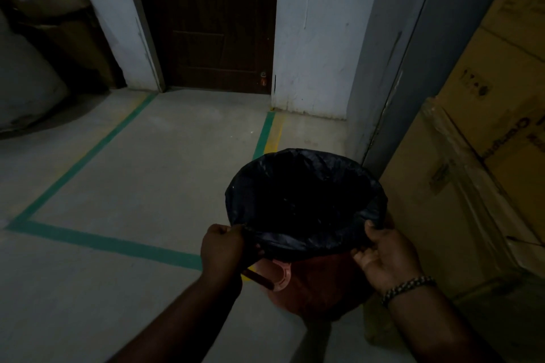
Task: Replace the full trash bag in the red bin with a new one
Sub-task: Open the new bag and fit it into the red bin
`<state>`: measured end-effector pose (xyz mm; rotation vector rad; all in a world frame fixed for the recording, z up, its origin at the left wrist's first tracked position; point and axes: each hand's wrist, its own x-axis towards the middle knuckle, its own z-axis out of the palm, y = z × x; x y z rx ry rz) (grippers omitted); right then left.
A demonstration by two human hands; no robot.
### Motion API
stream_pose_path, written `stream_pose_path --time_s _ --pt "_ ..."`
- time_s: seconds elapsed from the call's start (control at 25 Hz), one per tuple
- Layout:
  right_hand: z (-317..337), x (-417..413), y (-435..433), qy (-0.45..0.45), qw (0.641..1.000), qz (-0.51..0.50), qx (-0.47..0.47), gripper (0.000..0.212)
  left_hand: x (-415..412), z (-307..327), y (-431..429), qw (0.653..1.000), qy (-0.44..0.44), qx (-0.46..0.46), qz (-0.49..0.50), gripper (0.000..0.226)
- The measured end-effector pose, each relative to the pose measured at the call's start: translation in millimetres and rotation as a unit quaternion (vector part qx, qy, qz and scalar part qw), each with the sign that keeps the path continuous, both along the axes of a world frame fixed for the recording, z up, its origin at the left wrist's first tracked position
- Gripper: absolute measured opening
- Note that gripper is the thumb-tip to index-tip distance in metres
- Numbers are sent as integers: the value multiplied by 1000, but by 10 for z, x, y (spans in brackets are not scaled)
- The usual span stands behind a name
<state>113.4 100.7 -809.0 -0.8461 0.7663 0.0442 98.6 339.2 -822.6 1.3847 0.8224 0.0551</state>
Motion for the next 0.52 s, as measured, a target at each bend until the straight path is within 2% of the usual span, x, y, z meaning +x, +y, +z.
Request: stream_pose_path --time_s 0.08,0.2,0.36,0.44,0.48,0.52 --pt "-11 10 -40 -6 1000 -6 1 18 -13 -18 2 999 1 -34 2 12" --pt "-35 21 -95 3 1000 1 -2 8 -20 -90 29 999 22 17 -33 11" --pt "-63 9 -155 17 1000 19 -11 9 30 -139 54 999 25 18 -34 19" --pt "-72 5 -178 24 999 29 -15 10 64 -158 101 998 11 -31 -52 15" --pt "-69 7 -185 24 999 35 -18 8 111 -153 97 994 13 -99 -33 10" --pt "-71 6 -196 20 999 42 -18 8 126 -153 98 995 2 -85 -53 9"
